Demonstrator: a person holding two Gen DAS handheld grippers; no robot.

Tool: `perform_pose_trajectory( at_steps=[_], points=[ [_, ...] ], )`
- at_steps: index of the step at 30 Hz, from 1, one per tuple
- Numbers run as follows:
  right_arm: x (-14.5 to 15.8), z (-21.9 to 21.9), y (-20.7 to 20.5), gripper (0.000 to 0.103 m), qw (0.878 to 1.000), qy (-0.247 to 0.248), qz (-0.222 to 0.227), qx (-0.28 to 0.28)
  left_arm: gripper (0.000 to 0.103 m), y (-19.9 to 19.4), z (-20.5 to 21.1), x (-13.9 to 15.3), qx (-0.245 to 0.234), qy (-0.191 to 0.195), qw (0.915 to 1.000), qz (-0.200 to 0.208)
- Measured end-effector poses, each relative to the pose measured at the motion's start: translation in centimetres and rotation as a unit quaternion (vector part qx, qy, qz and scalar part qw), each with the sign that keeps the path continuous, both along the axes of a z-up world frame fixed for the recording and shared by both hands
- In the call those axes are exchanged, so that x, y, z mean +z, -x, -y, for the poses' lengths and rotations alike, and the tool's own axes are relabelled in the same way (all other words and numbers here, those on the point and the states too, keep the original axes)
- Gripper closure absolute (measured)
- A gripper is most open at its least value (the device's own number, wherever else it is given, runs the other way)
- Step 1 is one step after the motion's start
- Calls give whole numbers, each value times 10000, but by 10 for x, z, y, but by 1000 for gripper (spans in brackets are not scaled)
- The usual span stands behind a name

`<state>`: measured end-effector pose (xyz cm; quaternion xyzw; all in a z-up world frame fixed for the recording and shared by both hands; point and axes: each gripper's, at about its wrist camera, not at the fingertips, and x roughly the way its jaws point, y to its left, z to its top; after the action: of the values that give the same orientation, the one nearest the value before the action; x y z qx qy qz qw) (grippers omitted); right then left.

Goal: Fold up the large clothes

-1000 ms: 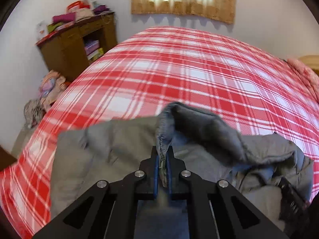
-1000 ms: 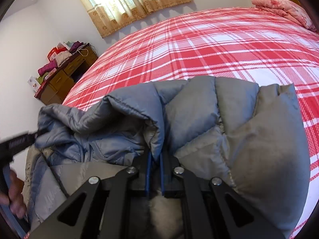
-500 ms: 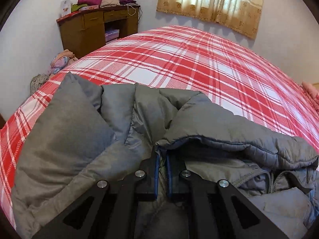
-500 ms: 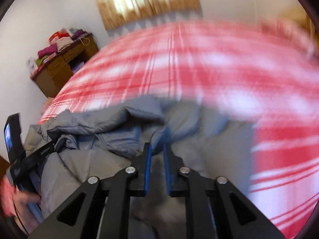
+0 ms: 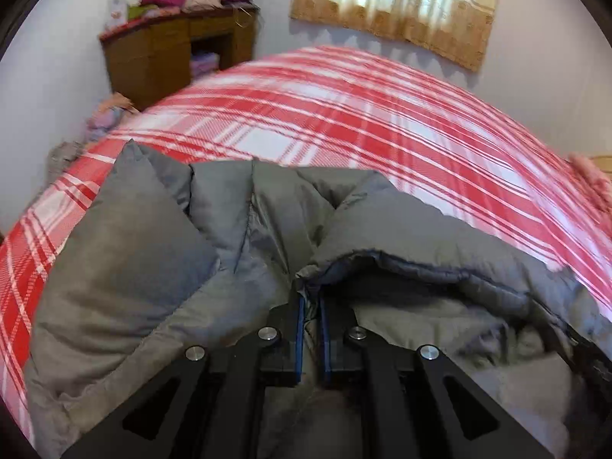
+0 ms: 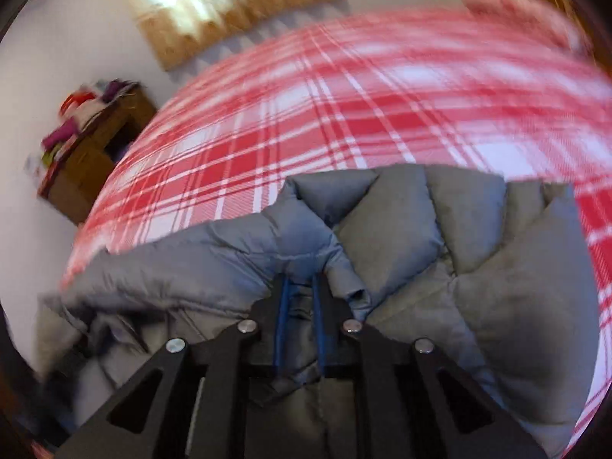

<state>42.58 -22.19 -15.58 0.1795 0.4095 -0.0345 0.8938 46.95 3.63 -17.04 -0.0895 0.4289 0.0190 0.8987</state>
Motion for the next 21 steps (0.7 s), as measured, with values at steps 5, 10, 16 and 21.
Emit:
perform_pose_trajectory(
  at_steps=[5,10,16,21],
  points=[
    [4,-13,-1,90,9983,574,-38,58,96,35,-13,30,-370,-35,9993,-26],
    [4,-8,0,90,9990,452,57,42,96,24,-4,82,-534,488,9958,562],
    [3,-9,3,90,9990,432,114,47,96,-39,36,64,-651,231,9971,316],
    [2,-7,5,90,9993,342,160,67,96,-33,33,10,-704,-191,9972,178]
  ],
)
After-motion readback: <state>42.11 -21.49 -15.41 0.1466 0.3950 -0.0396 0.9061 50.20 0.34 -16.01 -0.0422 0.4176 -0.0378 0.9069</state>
